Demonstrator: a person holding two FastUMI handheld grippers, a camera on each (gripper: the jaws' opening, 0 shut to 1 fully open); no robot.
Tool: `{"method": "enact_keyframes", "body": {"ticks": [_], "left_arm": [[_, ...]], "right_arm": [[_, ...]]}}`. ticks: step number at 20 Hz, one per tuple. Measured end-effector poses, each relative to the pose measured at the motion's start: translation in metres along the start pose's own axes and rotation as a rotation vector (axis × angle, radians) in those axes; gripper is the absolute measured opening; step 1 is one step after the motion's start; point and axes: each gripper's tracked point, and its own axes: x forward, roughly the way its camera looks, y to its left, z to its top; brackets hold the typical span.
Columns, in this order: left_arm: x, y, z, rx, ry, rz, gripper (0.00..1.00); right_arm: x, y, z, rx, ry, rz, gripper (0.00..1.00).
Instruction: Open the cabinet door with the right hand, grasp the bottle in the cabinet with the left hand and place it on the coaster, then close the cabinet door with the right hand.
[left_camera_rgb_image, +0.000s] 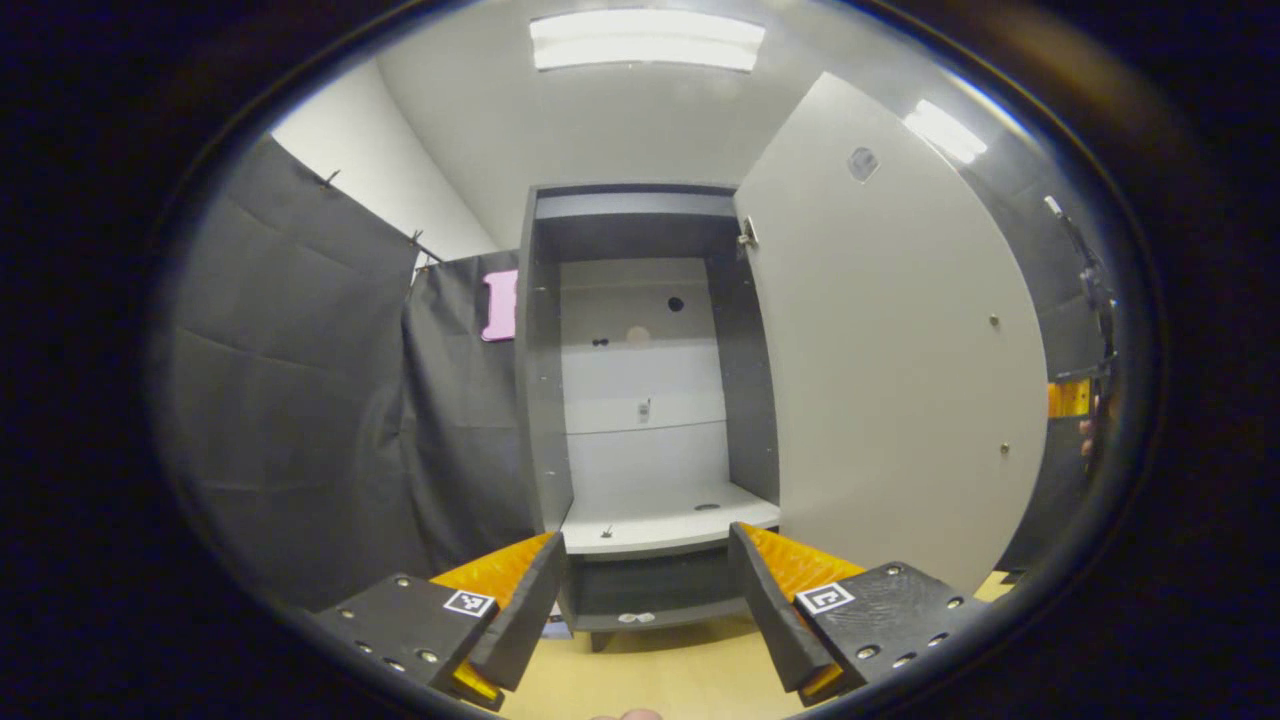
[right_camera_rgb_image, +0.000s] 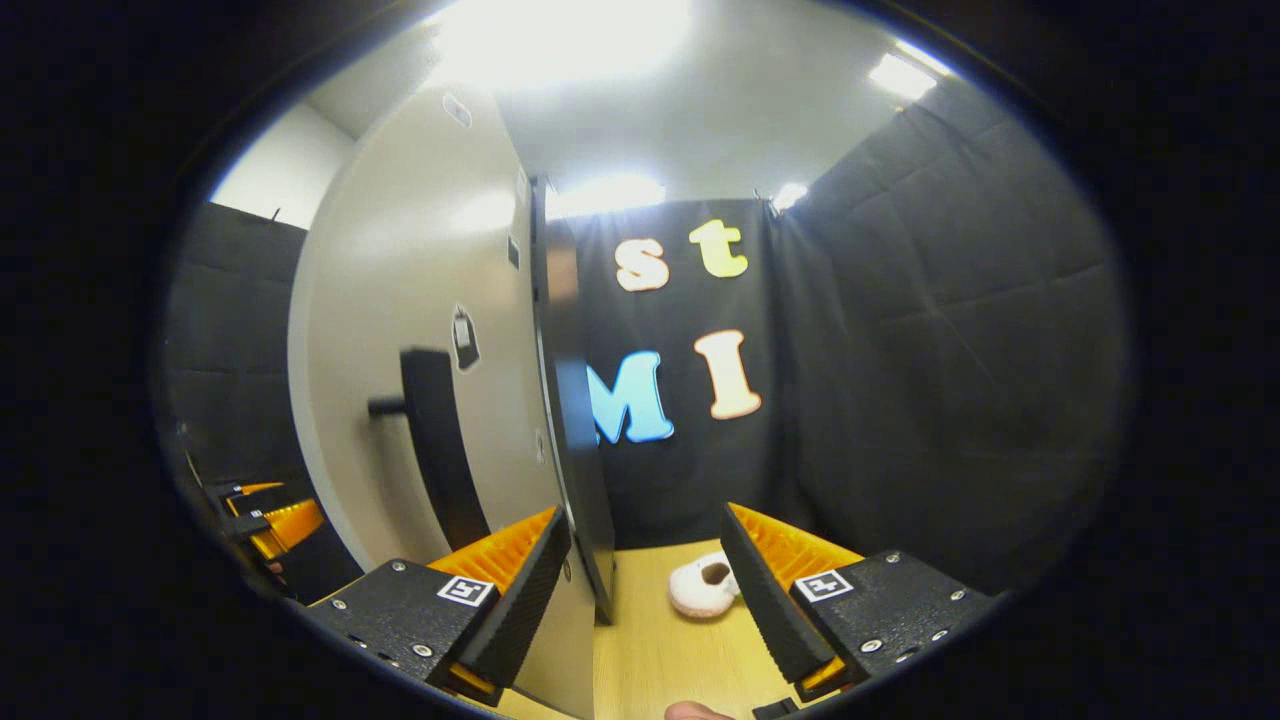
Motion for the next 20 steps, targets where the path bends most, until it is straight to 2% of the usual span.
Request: {"method": "enact_keyframes", "body": {"ticks": [2, 3, 4, 5, 6, 7, 8, 9, 10, 12, 15, 16, 17, 18, 20], "left_arm": [[0.006, 0.002, 0.002, 0.026, 0.008, -0.038, 0.93], [0.009, 0.008, 0.001, 0.038, 0.014, -0.048, 0.93], [0.011, 0.012, 0.002, 0.044, 0.012, -0.058, 0.97], [0.013, 0.019, 0.001, 0.048, 0.011, -0.062, 0.93], [0.014, 0.027, 0.0, 0.048, 0.008, -0.067, 0.97], [0.016, 0.034, 0.001, 0.044, 0.003, -0.069, 0.93], [0.018, 0.042, -0.002, 0.036, 0.006, -0.07, 0.97], [0.021, 0.05, -0.005, 0.026, 0.01, -0.075, 0.97], [0.023, 0.059, -0.008, 0.018, 0.01, -0.077, 0.93], [0.03, 0.074, -0.015, 0.012, 0.018, -0.09, 0.93], [0.036, 0.093, -0.019, 0.03, 0.007, -0.117, 0.97], [0.037, 0.098, -0.021, 0.026, 0.005, -0.123, 0.93], [0.038, 0.104, -0.025, 0.016, 0.014, -0.125, 0.93], [0.038, 0.109, -0.027, 0.001, 0.019, -0.132, 0.93], [0.038, 0.123, -0.022, -0.003, 0.012, -0.139, 0.97]], "right_arm": [[-0.007, 0.002, 0.013, -0.036, -0.043, -0.025, 0.93], [-0.01, 0.005, 0.012, -0.051, -0.048, -0.04, 0.9], [-0.012, 0.009, 0.011, -0.05, -0.048, -0.051, 0.89], [-0.011, 0.015, 0.01, -0.041, -0.045, -0.055, 0.93], [-0.011, 0.021, 0.008, -0.03, -0.04, -0.057, 0.93], [-0.013, 0.028, 0.008, -0.022, -0.038, -0.058, 0.93], [-0.015, 0.036, 0.008, -0.023, -0.039, -0.059, 0.93], [-0.016, 0.043, 0.008, -0.032, -0.041, -0.06, 0.93], [-0.017, 0.053, 0.009, -0.043, -0.047, -0.062, 0.93], [-0.024, 0.071, 0.009, -0.058, -0.06, -0.068, 0.93], [-0.025, 0.104, 0.008, -0.083, -0.07, -0.072, 0.92], [-0.023, 0.117, 0.007, -0.088, -0.072, -0.063, 0.92], [-0.017, 0.131, 0.006, -0.089, -0.072, -0.049, 0.88], [-0.013, 0.146, 0.004, -0.089, -0.069, -0.035, 0.93], [-0.004, 0.174, -0.001, -0.096, -0.07, -0.012, 0.92]]}}
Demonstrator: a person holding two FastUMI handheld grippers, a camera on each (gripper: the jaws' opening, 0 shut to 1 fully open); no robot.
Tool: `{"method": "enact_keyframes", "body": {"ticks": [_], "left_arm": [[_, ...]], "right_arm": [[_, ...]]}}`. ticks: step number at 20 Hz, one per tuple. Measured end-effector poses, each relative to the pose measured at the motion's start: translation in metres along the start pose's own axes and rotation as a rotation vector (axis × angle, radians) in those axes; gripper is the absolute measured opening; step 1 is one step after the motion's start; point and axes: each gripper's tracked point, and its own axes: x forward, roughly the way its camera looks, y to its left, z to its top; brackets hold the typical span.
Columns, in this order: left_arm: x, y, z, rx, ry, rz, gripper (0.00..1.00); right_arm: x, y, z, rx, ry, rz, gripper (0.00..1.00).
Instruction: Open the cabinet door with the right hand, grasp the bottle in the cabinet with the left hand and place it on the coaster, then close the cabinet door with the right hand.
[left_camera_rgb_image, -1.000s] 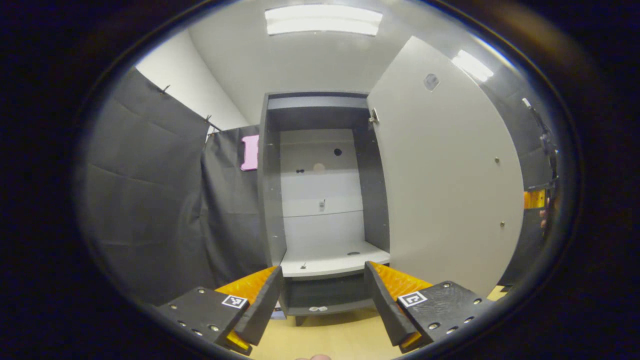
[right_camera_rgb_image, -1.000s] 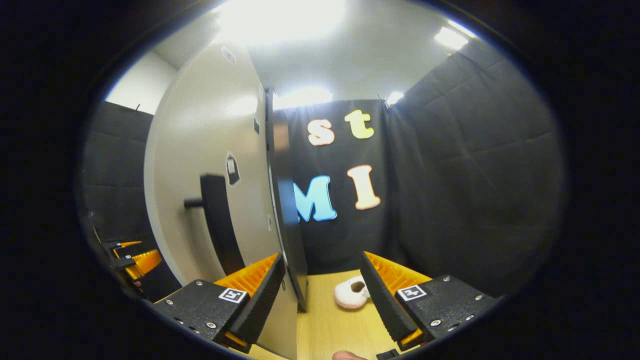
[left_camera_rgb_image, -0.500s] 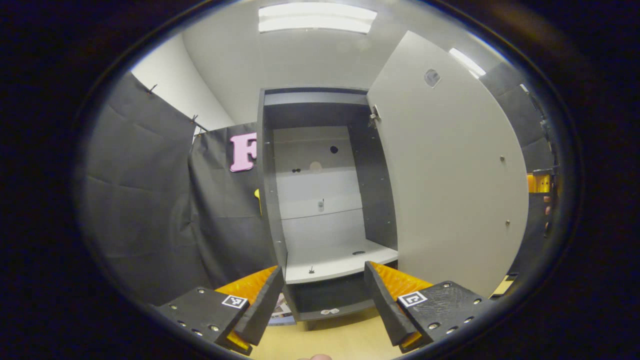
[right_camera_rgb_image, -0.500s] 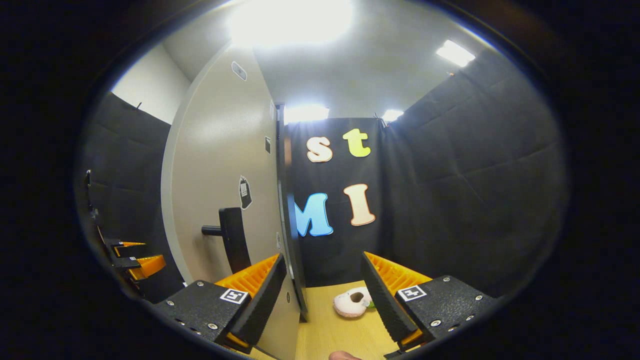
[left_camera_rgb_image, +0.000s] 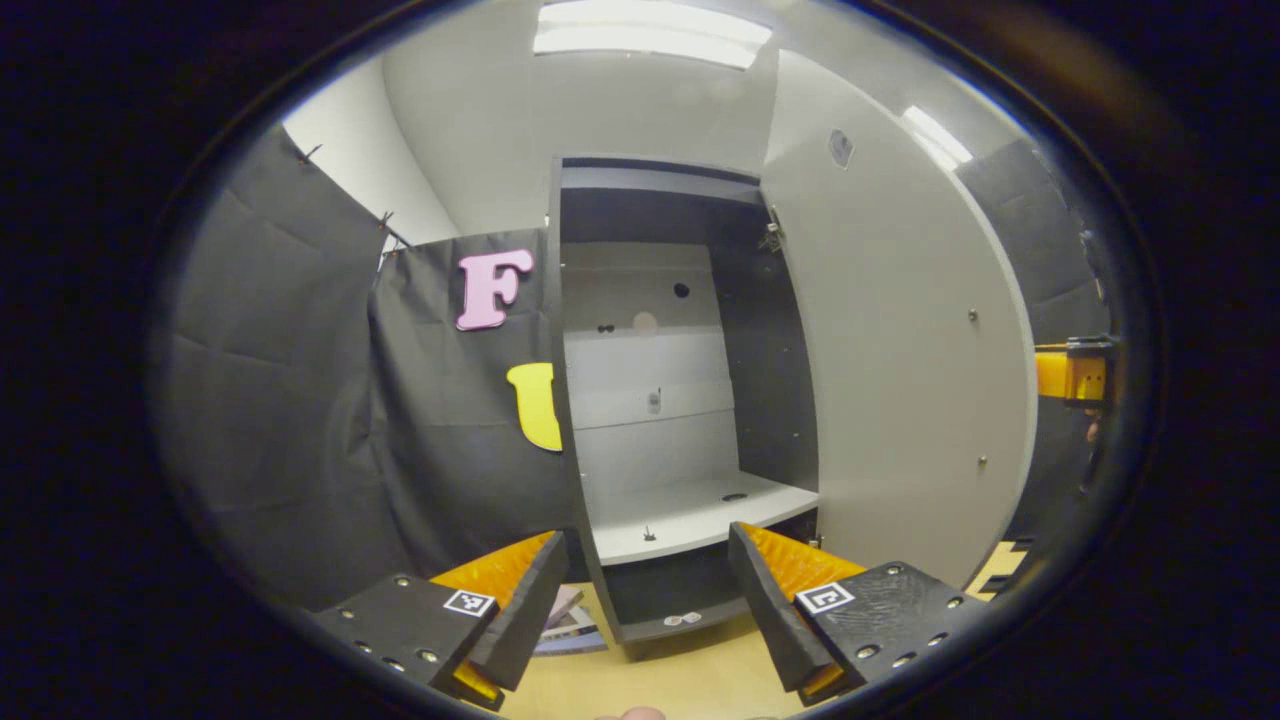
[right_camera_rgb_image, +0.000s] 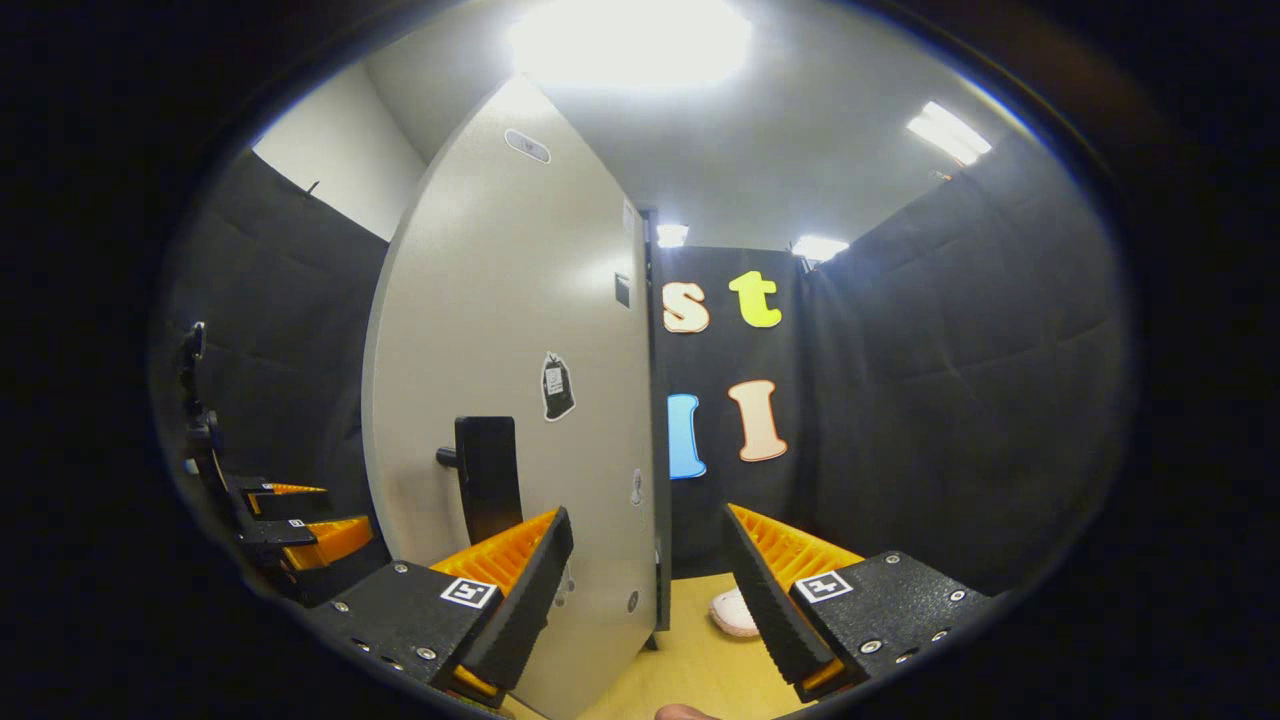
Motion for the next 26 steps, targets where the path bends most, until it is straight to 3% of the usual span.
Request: {"method": "enact_keyframes", "body": {"ticks": [1, 5, 6, 8, 11, 13, 15, 16, 20, 21, 23, 25, 26], "left_arm": [[-0.002, 0.009, 0.003, 0.012, -0.007, -0.002, 0.89], [-0.006, 0.038, -0.011, 0.013, 0.024, 0.005, 0.97], [-0.008, 0.042, -0.015, -0.005, 0.033, 0.009, 0.93], [-0.009, 0.05, -0.023, -0.036, 0.055, 0.03, 0.93], [-0.007, 0.05, -0.025, -0.075, 0.081, 0.077, 0.97], [-0.001, 0.044, -0.017, -0.084, 0.078, 0.114, 0.97], [0.008, 0.032, -0.015, -0.086, 0.09, 0.155, 0.89], [0.013, 0.026, -0.013, -0.087, 0.093, 0.18, 0.93], [0.024, 0.01, -0.007, -0.076, 0.106, 0.29, 0.93], [0.024, 0.002, -0.007, -0.073, 0.108, 0.301, 0.97], [0.03, -0.019, -0.008, -0.051, 0.116, 0.297, 0.93], [0.04, -0.034, -0.009, -0.037, 0.118, 0.294, 0.97], [0.043, -0.039, -0.01, -0.03, 0.124, 0.3, 0.89]], "right_arm": [[0.004, 0.013, 0.001, -0.005, -0.011, 0.01, 0.92], [0.029, 0.081, -0.015, -0.035, 0.017, 0.107, 0.89], [0.034, 0.091, -0.016, -0.033, 0.022, 0.12, 0.94], [0.039, 0.1, -0.016, -0.035, 0.023, 0.127, 0.94], [0.049, 0.098, -0.031, -0.044, 0.054, 0.128, 0.94], [0.061, 0.086, -0.047, -0.038, 0.09, 0.114, 0.95], [0.068, 0.079, -0.055, -0.019, 0.122, 0.115, 0.95], [0.074, 0.07, -0.059, -0.018, 0.13, 0.1, 0.95], [0.098, 0.035, -0.064, -0.002, 0.142, 0.071, 0.95], [0.102, 0.03, -0.063, 0.003, 0.134, 0.075, 0.95], [0.11, 0.027, -0.065, 0.022, 0.126, 0.113, 0.95], [0.116, 0.029, -0.071, 0.014, 0.129, 0.154, 0.95], [0.117, 0.031, -0.075, 0.01, 0.138, 0.173, 0.95]]}}
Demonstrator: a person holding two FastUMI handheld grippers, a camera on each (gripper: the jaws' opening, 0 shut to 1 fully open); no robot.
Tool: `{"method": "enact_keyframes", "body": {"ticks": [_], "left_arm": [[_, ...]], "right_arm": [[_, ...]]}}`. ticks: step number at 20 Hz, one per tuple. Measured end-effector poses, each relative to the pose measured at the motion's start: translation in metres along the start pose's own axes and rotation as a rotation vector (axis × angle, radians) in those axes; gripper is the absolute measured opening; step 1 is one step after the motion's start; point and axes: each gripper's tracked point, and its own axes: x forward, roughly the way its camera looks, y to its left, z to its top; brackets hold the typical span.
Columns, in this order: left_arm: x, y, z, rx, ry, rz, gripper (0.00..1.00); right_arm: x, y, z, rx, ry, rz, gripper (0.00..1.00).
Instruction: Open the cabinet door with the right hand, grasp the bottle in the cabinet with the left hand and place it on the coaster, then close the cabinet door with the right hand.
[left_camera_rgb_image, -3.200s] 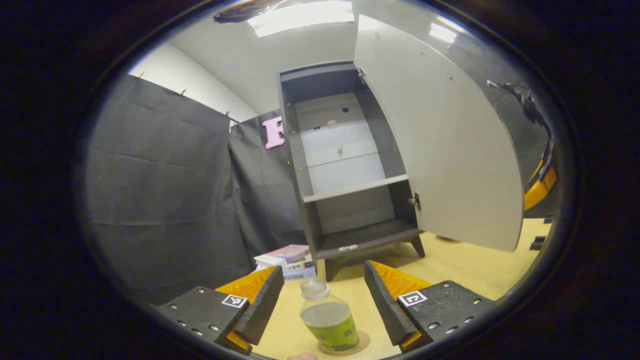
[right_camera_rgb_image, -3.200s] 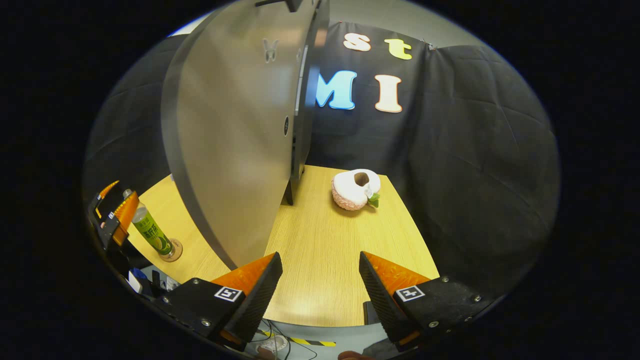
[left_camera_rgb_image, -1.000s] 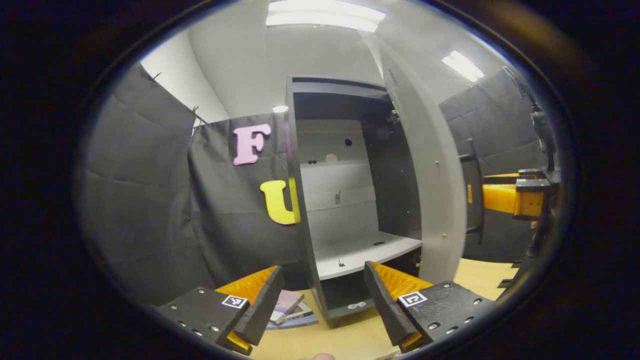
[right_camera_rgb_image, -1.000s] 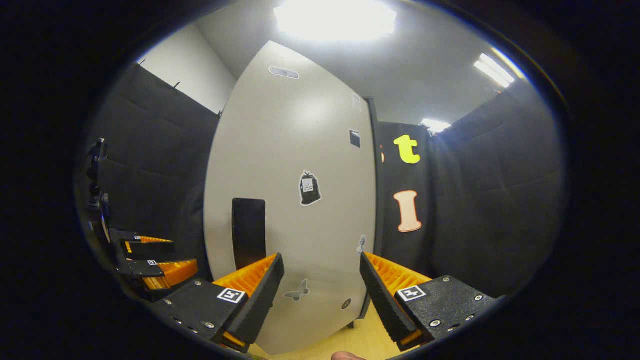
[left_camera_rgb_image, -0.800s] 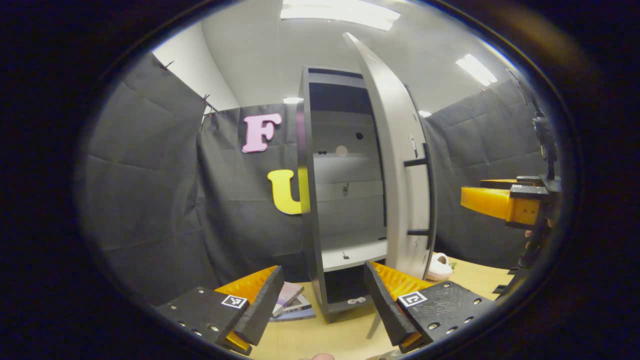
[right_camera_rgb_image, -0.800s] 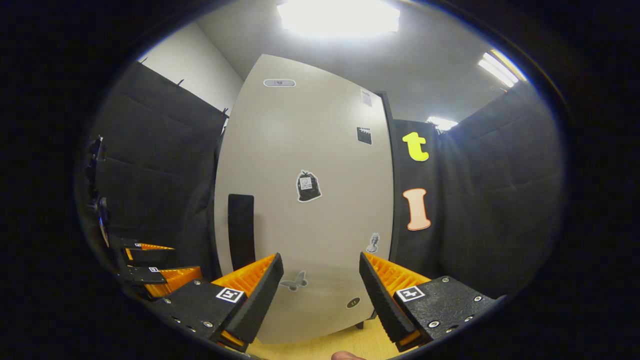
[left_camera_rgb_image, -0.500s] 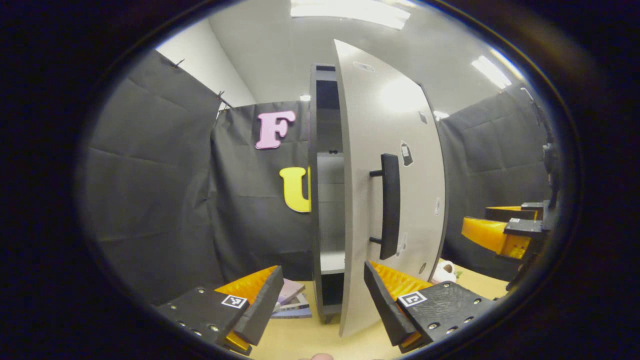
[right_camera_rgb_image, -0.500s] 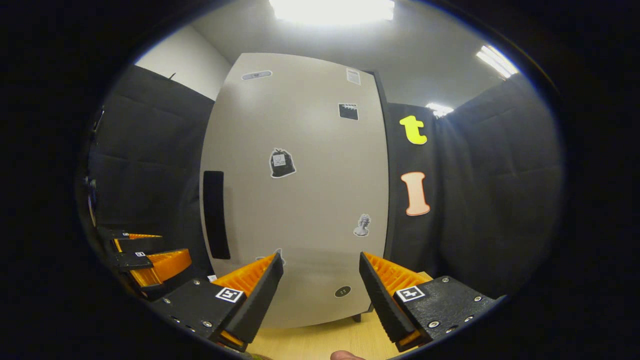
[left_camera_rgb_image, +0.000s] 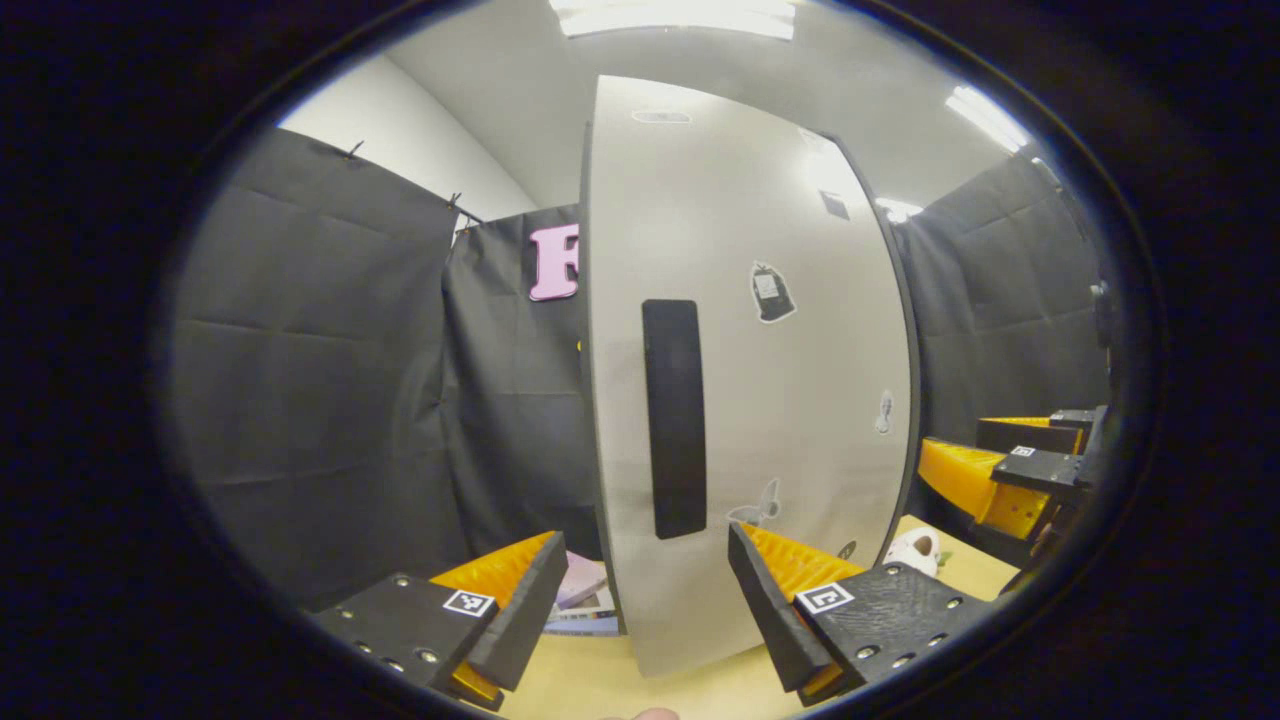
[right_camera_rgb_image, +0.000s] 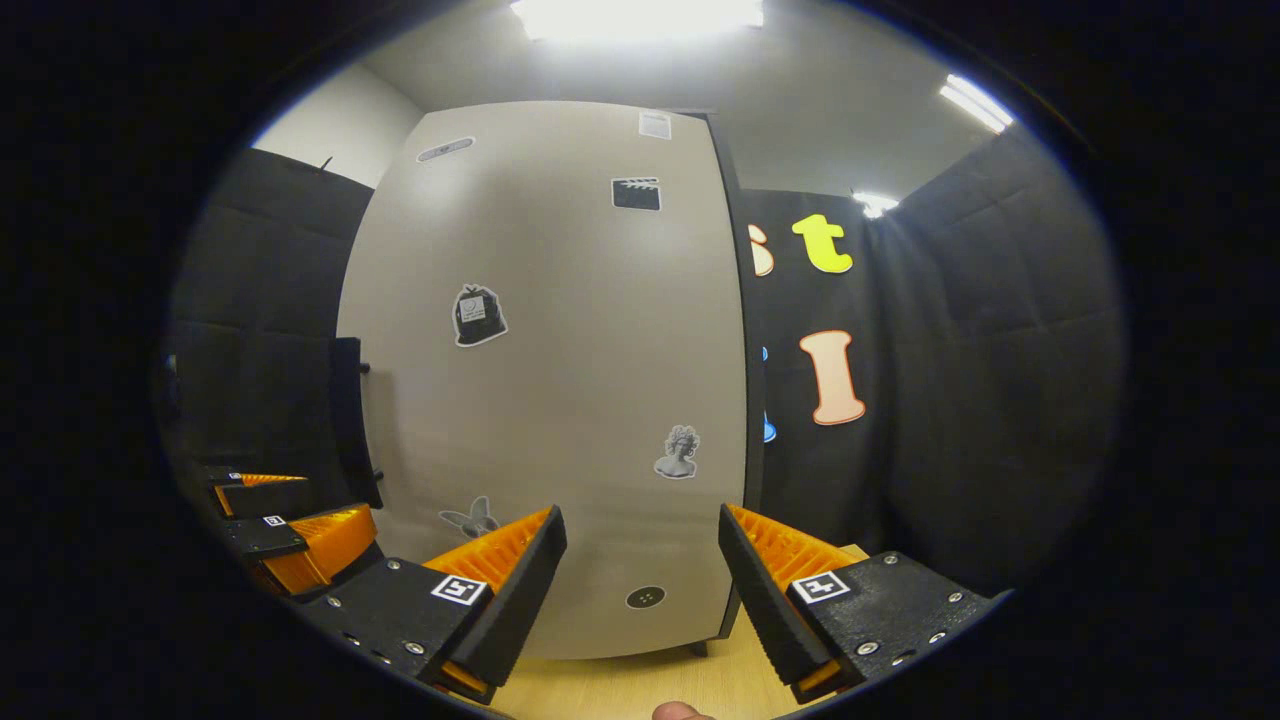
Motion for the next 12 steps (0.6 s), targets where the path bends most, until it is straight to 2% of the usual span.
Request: {"method": "enact_keyframes", "body": {"ticks": [2, 4, 5, 6, 9, 10, 11, 12], "left_arm": [[0.005, -0.009, -0.001, 0.001, -0.001, -0.002, 0.97], [0.005, -0.012, 0.0, -0.006, -0.005, -0.018, 0.97], [0.005, -0.015, 0.0, -0.005, -0.002, -0.036, 0.93], [0.007, -0.017, 0.002, 0.0, -0.009, -0.049, 0.98], [0.009, -0.017, 0.009, 0.015, -0.029, -0.064, 0.97], [0.009, -0.016, 0.013, 0.011, -0.04, -0.062, 0.93], [0.01, -0.017, 0.013, 0.001, -0.047, -0.066, 0.97], [0.012, -0.019, 0.012, -0.013, -0.045, -0.07, 0.93]], "right_arm": [[0.001, 0.005, -0.004, 0.003, 0.011, 0.027, 0.95], [0.0, 0.006, -0.001, 0.0, -0.001, 0.019, 0.95], [-0.003, 0.007, 0.002, -0.003, -0.009, 0.015, 0.95], [-0.006, 0.009, 0.006, -0.003, -0.025, 0.01, 0.95], [-0.012, 0.01, 0.008, -0.028, -0.028, -0.008, 0.95], [-0.012, 0.011, 0.008, -0.034, -0.028, -0.007, 0.95], [-0.013, 0.01, 0.01, -0.039, -0.032, -0.01, 0.95], [-0.013, 0.008, 0.011, -0.044, -0.033, -0.021, 0.95]]}}
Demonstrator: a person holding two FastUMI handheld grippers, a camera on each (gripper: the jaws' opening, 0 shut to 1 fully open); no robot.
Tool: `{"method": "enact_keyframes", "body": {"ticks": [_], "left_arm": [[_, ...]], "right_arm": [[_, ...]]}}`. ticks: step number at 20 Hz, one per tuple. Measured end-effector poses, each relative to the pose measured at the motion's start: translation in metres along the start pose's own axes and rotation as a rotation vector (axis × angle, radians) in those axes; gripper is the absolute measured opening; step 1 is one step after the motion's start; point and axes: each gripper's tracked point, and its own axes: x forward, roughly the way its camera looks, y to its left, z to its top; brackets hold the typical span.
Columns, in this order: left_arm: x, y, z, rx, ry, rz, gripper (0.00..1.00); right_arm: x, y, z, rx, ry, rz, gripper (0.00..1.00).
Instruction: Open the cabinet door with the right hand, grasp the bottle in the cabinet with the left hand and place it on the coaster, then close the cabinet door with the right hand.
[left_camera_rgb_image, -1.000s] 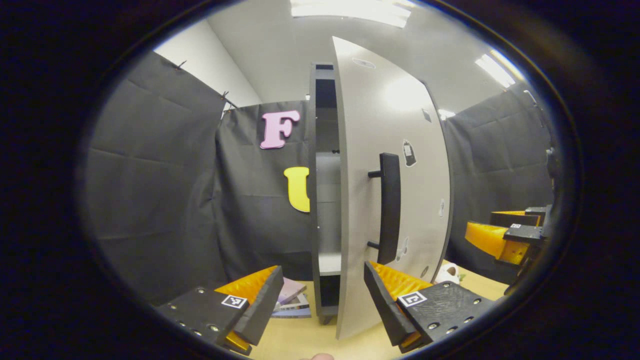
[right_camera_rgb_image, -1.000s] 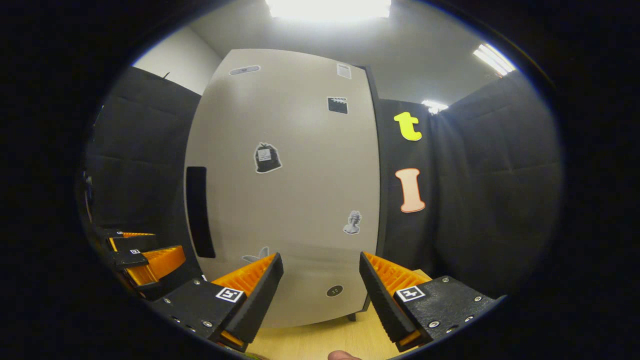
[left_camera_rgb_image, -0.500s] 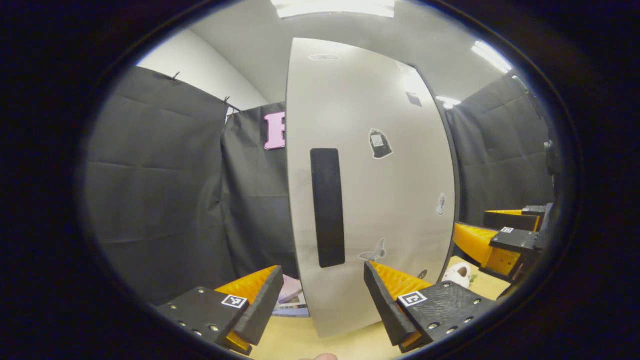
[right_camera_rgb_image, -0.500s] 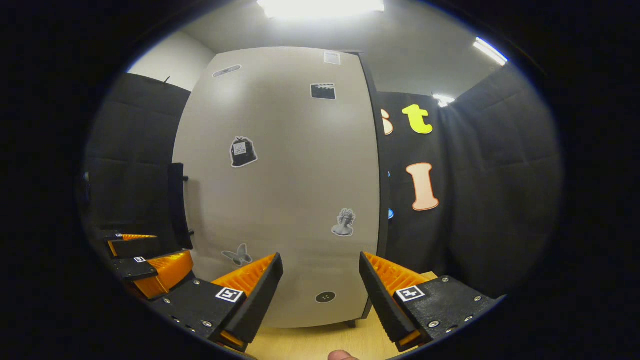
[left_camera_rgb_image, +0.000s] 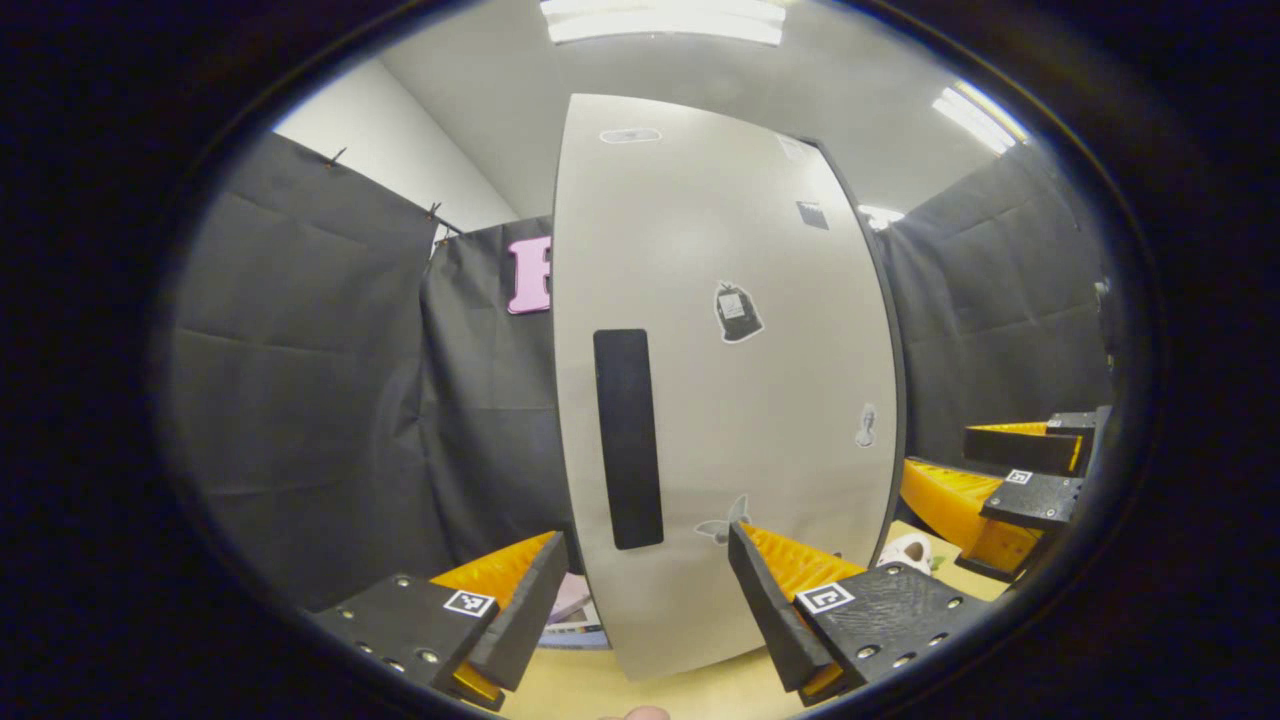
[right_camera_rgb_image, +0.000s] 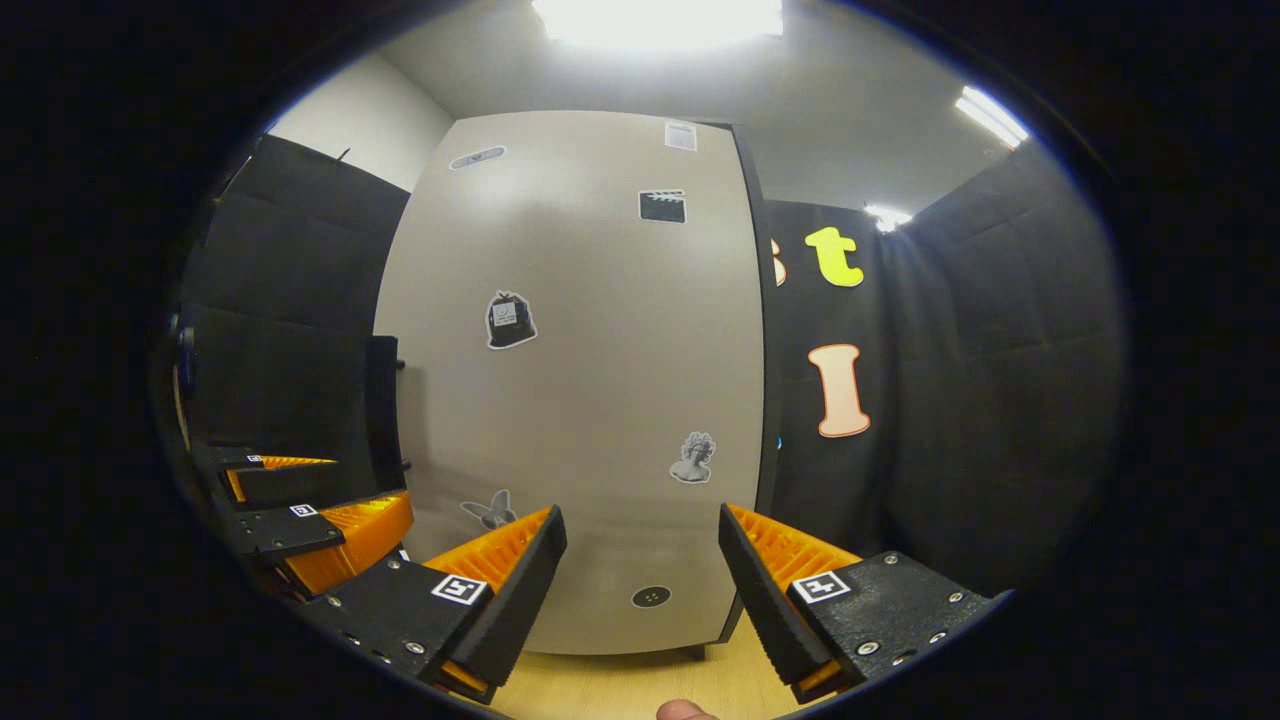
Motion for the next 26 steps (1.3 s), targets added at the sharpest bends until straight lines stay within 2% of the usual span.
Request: {"method": "enact_keyframes", "body": {"ticks": [3, 4, 5, 6, 15, 16, 17, 18, 21, 22, 26], "left_arm": [[0.0, -0.007, -0.002, -0.016, 0.016, -0.027, 0.93], [-0.001, -0.008, 0.0, -0.014, 0.012, -0.034, 0.97], [0.0, -0.009, 0.0, -0.011, 0.008, -0.04, 0.97], [-0.001, -0.009, 0.001, -0.009, 0.004, -0.044, 0.93], [-0.001, -0.013, 0.0, -0.029, 0.002, -0.057, 0.93], [-0.002, -0.013, -0.001, -0.03, 0.006, -0.055, 0.89], [-0.003, -0.013, -0.001, -0.033, 0.008, -0.054, 0.89], [-0.003, -0.013, -0.001, -0.038, 0.007, -0.054, 0.93], [-0.003, -0.014, -0.002, -0.039, 0.01, -0.057, 0.93], [-0.003, -0.014, -0.001, -0.04, 0.009, -0.06, 0.97], [-0.003, -0.014, 0.0, -0.03, 0.006, -0.063, 0.97]], "right_arm": [[-0.006, -0.003, 0.001, 0.0, 0.0, -0.023, 0.95], [-0.007, -0.003, 0.001, -0.002, 0.0, -0.024, 0.95], [-0.008, -0.004, -0.001, -0.007, 0.003, -0.029, 0.95], [-0.009, -0.005, -0.001, -0.01, 0.007, -0.034, 0.95], [-0.011, -0.012, -0.002, -0.004, 0.021, -0.053, 0.95], [-0.012, -0.012, -0.002, -0.004, 0.021, -0.053, 0.95], [-0.011, -0.013, -0.002, -0.004, 0.021, -0.051, 0.95], [-0.011, -0.013, -0.001, -0.002, 0.018, -0.05, 0.95], [-0.01, -0.014, -0.002, -0.002, 0.021, -0.049, 0.95], [-0.01, -0.013, -0.003, 0.001, 0.024, -0.048, 0.95], [-0.01, -0.014, -0.003, 0.001, 0.022, -0.045, 0.95]]}}
